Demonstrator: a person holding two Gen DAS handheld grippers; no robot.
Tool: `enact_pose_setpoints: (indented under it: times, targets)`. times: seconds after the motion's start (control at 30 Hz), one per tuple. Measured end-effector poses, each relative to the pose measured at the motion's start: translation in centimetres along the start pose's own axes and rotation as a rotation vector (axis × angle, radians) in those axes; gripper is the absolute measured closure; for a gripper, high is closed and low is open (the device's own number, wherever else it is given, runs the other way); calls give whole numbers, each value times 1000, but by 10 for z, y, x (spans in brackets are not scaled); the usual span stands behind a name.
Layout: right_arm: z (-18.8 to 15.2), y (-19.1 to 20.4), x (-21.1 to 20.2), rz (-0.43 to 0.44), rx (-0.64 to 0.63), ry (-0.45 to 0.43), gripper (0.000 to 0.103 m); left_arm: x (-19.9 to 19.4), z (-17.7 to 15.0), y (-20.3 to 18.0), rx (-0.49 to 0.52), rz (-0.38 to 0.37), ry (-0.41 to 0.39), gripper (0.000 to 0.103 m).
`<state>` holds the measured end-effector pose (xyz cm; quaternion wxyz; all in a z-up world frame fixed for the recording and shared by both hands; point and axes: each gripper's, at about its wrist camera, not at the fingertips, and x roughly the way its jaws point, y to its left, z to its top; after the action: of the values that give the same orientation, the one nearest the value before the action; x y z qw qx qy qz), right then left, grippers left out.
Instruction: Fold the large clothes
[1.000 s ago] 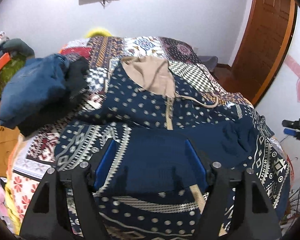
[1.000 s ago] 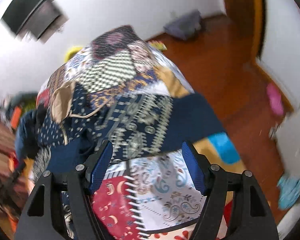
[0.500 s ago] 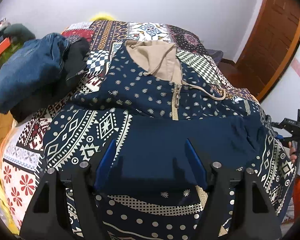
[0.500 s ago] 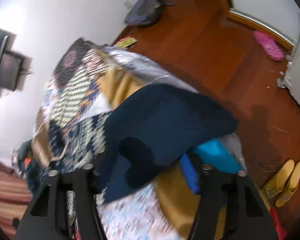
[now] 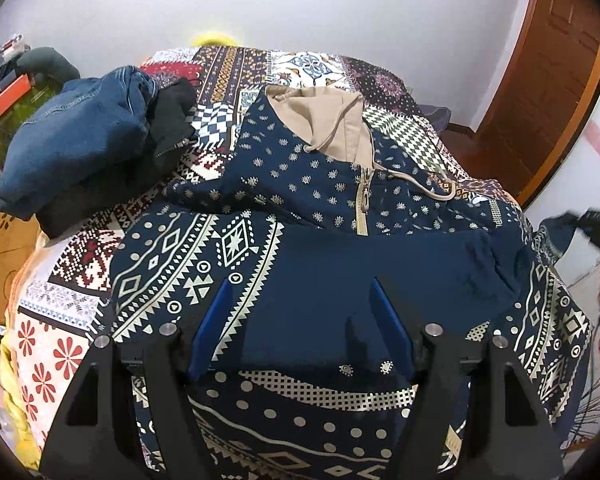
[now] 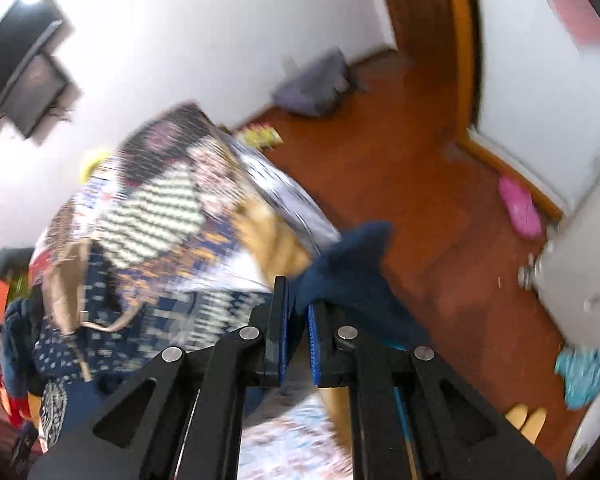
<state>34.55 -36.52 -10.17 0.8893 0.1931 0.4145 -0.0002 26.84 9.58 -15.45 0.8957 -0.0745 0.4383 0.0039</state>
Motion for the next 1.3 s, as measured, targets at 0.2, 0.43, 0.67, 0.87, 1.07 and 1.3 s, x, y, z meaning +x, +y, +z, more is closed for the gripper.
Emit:
enact_pose_setpoints:
  times: [0.2, 0.43, 0.67, 0.87, 1.07, 1.3]
  targets:
    - [18, 60, -53, 147, -101, -119, 95, -13, -2, 2, 0, -15, -29, 33]
    - [-5, 128, -69, 323, -244, -95, 96, -27, -7, 12, 2, -14, -50, 33]
    - [-59, 172, -27, 401, -354, 118, 96, -29, -15, 27, -36, -10, -43, 33]
    - [-114, 195, 16, 346, -448, 331, 95, -26, -20, 32, -55, -10, -22, 33]
    - [-129, 190, 21, 293, -462, 416, 95, -22, -24, 25, -19, 5, -13, 33]
    - [-111, 178, 0, 300, -423, 471, 95, -15, -23, 12, 15, -7, -5, 33]
